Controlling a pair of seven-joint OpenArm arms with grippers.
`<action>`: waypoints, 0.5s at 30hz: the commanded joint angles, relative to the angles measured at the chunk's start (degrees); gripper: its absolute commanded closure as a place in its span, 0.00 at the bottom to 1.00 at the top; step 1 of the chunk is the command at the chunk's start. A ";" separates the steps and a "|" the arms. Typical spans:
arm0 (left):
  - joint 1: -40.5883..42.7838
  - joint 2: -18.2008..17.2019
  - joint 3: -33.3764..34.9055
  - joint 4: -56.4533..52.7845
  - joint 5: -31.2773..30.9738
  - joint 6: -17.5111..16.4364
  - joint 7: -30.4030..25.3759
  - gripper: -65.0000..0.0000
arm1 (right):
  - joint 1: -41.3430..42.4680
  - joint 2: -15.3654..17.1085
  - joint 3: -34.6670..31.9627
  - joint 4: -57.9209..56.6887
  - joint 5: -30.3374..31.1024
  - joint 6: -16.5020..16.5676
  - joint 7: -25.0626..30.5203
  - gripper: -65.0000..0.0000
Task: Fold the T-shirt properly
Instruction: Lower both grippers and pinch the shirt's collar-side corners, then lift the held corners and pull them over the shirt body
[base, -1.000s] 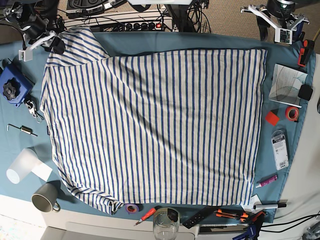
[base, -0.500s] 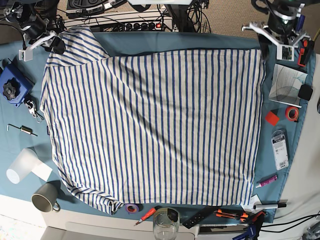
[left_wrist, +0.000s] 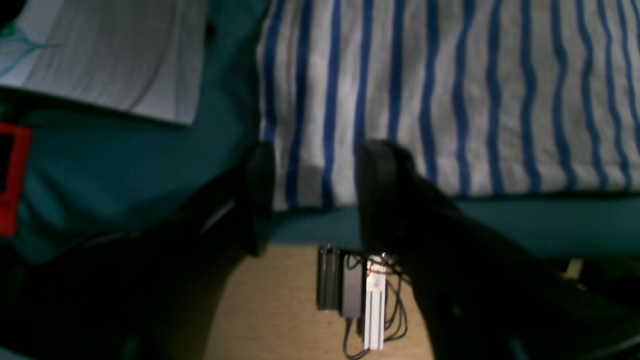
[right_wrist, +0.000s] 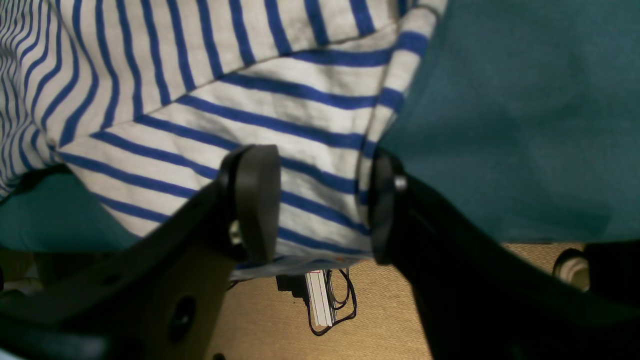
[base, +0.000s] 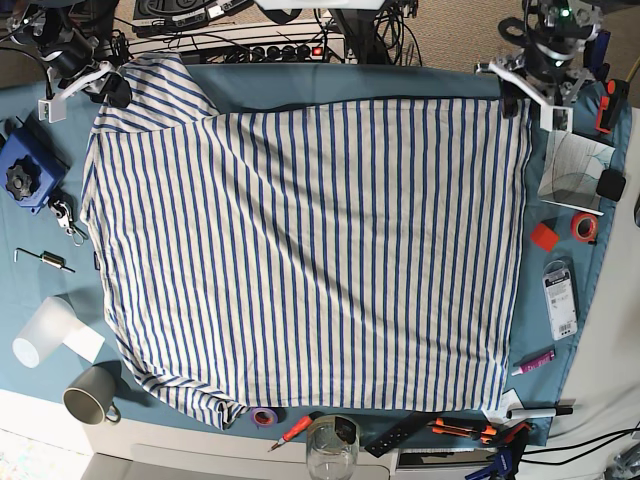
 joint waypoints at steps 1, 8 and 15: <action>-0.28 -0.33 -0.37 -0.52 -0.15 0.11 -0.81 0.58 | -1.01 -0.15 -0.63 -0.39 -2.71 -0.55 -5.57 0.57; -1.79 -0.33 -0.37 -4.87 -0.15 0.17 0.59 0.61 | -1.01 -0.15 -0.63 -0.39 -2.69 -0.52 -5.53 0.57; -1.79 0.00 -0.37 -4.85 -4.00 -0.07 2.91 1.00 | -0.98 -0.15 -0.63 -0.39 -2.67 -0.55 -4.68 0.77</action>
